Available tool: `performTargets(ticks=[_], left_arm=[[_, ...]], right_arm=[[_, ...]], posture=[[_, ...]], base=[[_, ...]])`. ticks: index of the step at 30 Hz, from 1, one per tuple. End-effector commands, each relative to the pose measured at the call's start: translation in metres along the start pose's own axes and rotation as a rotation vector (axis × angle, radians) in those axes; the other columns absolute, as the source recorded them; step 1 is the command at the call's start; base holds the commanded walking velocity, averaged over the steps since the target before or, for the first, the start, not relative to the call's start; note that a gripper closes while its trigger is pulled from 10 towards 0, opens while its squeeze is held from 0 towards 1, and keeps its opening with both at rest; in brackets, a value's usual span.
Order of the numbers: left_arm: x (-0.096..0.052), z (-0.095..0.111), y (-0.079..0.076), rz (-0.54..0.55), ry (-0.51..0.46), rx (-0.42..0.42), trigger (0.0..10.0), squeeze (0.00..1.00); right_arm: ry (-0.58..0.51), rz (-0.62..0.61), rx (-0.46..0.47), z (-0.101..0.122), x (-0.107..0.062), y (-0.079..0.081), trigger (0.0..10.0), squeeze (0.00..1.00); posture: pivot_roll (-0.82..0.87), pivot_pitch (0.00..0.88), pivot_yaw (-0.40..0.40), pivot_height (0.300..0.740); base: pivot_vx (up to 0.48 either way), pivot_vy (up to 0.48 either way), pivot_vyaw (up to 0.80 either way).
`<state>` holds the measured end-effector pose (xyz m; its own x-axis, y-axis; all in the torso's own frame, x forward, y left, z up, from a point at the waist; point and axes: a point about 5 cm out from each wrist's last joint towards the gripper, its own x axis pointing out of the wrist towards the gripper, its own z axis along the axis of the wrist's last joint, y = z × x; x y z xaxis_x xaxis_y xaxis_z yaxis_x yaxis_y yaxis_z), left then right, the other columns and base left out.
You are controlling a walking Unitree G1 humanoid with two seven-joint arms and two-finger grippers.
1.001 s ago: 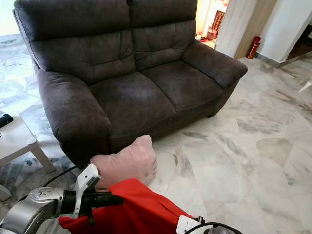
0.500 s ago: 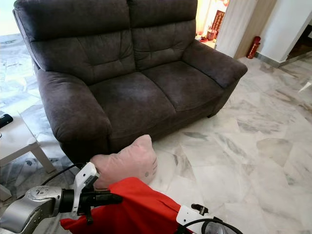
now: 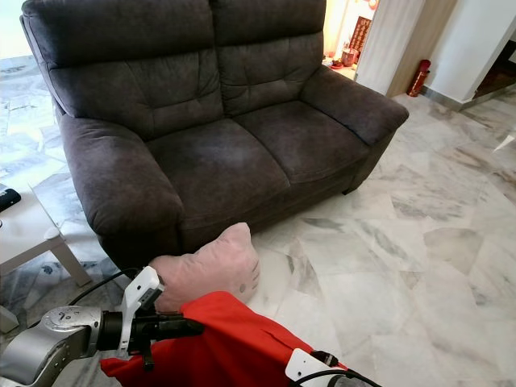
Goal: Move the pillow to the sofa from floor
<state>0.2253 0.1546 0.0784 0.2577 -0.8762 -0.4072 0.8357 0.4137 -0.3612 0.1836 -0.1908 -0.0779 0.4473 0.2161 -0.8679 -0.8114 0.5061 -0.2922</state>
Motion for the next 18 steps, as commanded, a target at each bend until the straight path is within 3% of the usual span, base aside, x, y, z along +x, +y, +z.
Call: performTargets(ticks=[1,18], left_arm=[[-0.002,0.029,-0.005,-0.043,-0.102,0.088,10.0,0.00],[-0.001,0.031,-0.003,-0.034,-0.115,0.088,10.0,0.00]], right_arm=[[0.010,-0.001,0.021,-0.002,0.000,0.002,0.0,0.00],[0.071,-0.005,-0.009,-0.015,-0.002,0.007,0.0,0.00]], posture=[[0.12,0.000,-0.090,0.740],[0.12,0.000,-0.097,0.740]], base=[[0.000,0.000,0.00],[0.000,0.000,0.00]])
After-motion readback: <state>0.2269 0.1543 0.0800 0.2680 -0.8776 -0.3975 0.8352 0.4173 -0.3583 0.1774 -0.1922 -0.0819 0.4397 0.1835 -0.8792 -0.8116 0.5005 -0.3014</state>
